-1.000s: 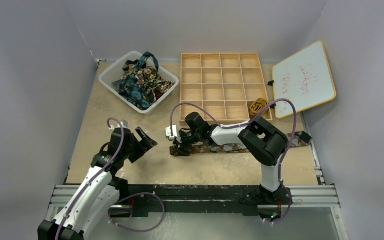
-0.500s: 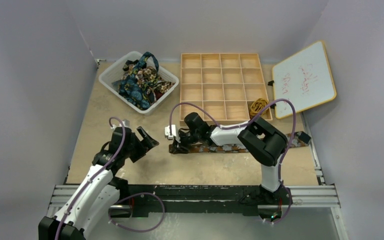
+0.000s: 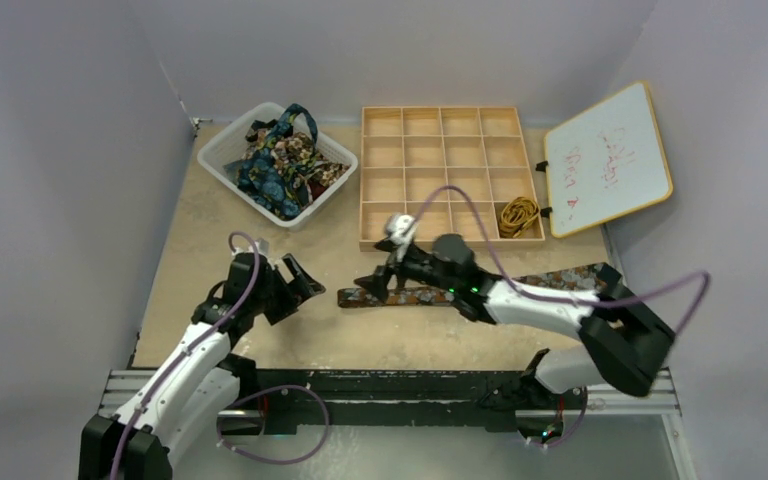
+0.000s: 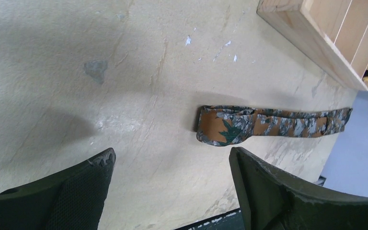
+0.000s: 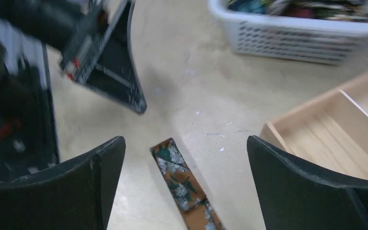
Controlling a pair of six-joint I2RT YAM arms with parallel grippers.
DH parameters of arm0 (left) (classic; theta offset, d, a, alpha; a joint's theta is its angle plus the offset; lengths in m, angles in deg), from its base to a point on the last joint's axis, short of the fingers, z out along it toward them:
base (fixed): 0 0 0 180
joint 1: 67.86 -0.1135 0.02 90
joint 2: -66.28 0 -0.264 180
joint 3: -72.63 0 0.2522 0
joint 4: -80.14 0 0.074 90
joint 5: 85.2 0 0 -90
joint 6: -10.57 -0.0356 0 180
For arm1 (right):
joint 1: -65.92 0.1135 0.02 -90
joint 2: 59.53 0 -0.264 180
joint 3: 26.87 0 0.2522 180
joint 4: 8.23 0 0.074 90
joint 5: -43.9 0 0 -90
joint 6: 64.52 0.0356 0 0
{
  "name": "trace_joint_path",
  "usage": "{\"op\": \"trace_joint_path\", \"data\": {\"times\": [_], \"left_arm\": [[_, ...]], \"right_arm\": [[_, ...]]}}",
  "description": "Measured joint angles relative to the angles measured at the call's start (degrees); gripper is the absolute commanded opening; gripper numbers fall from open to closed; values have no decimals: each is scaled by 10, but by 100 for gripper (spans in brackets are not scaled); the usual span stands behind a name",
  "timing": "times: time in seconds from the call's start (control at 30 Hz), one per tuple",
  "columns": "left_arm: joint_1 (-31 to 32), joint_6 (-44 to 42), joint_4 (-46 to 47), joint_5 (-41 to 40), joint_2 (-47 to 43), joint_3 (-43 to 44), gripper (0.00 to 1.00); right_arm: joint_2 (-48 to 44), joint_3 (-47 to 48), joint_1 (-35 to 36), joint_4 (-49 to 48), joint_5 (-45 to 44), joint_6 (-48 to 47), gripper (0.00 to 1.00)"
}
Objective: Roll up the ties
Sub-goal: Roll the tie at the center of the board.
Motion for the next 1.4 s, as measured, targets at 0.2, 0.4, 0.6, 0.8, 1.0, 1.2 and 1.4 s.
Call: {"op": "trace_joint_path", "data": {"times": [0.2, 0.4, 0.6, 0.8, 1.0, 1.2, 1.4], "left_arm": [[0, -24, 66, 50, 64, -1, 86], [0, -41, 143, 107, 137, -10, 84], [0, -49, 207, 152, 197, -10, 82], [0, -49, 248, 176, 213, -19, 81], [0, -50, 269, 193, 219, -27, 80], [0, -59, 290, 214, 254, -27, 76], [0, -58, 333, 238, 288, -27, 74]], "right_arm": [[-164, -150, -34, -91, -139, 353, 90], [-56, -99, -41, -18, -108, 528, 47], [68, -51, -45, 38, -50, 583, 38], [90, -45, -45, 79, -35, 597, 43], [86, -31, -45, 115, -45, 599, 42], [98, -15, -54, 131, -51, 597, 31], [127, -7, -60, 134, -50, 595, 25]]}}
